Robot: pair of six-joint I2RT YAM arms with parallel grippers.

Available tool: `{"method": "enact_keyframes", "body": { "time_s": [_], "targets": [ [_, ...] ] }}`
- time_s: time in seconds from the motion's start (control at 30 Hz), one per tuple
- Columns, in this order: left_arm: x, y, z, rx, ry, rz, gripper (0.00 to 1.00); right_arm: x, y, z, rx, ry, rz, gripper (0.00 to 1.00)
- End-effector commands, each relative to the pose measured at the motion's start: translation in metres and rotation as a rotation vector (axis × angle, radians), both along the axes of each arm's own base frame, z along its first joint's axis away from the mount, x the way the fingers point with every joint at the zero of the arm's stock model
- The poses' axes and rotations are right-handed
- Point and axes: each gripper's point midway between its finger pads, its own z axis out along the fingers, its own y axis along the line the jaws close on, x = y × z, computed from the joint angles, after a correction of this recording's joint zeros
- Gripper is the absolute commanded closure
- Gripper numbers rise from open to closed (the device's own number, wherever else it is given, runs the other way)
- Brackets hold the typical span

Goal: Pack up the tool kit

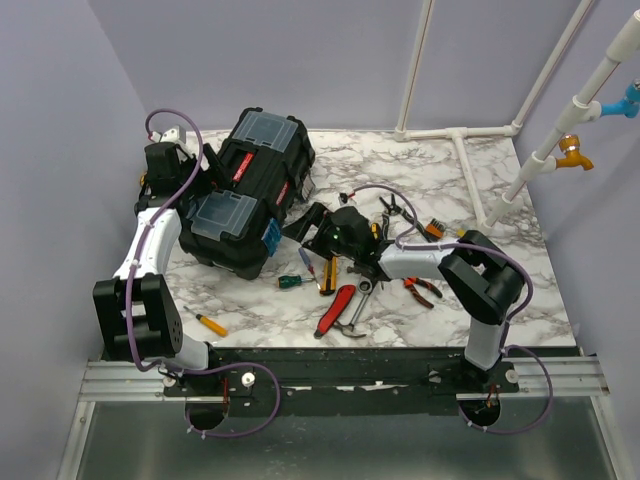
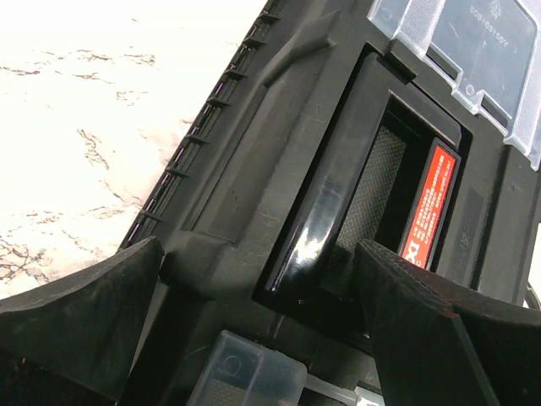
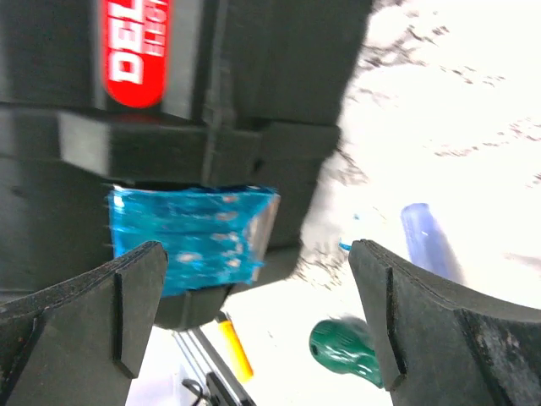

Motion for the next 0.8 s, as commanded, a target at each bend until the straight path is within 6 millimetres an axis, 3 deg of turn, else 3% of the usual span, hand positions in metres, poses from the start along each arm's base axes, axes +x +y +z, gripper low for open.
{"method": "enact_keyframes", "body": {
  "time_s": [0.0,0.2,0.3,0.5,0.77],
  "targets": [
    [-0.048,-0.011,-0.055,-0.013,0.237,-0.025,0.02,-0.013,0.004,0.009,0.140,-0.037,0.135,0.00],
    [-0.048,0.001,-0.062,0.015,0.252,0.006,0.02,-0.032,0.021,0.037,0.348,-0.141,0.289,0.00],
    [-0.047,0.003,-0.065,-0.043,0.248,-0.003,0.01,-0.035,0.029,0.041,0.425,-0.151,0.329,0.00],
    [-0.046,0.002,-0.062,-0.075,0.230,-0.011,0.02,-0.027,0.036,0.023,0.426,-0.097,0.316,0.00],
    [-0.043,-0.002,-0.073,-0.105,0.262,-0.033,0.01,-0.024,0.035,-0.002,0.420,-0.048,0.281,0.00]
  ]
}}
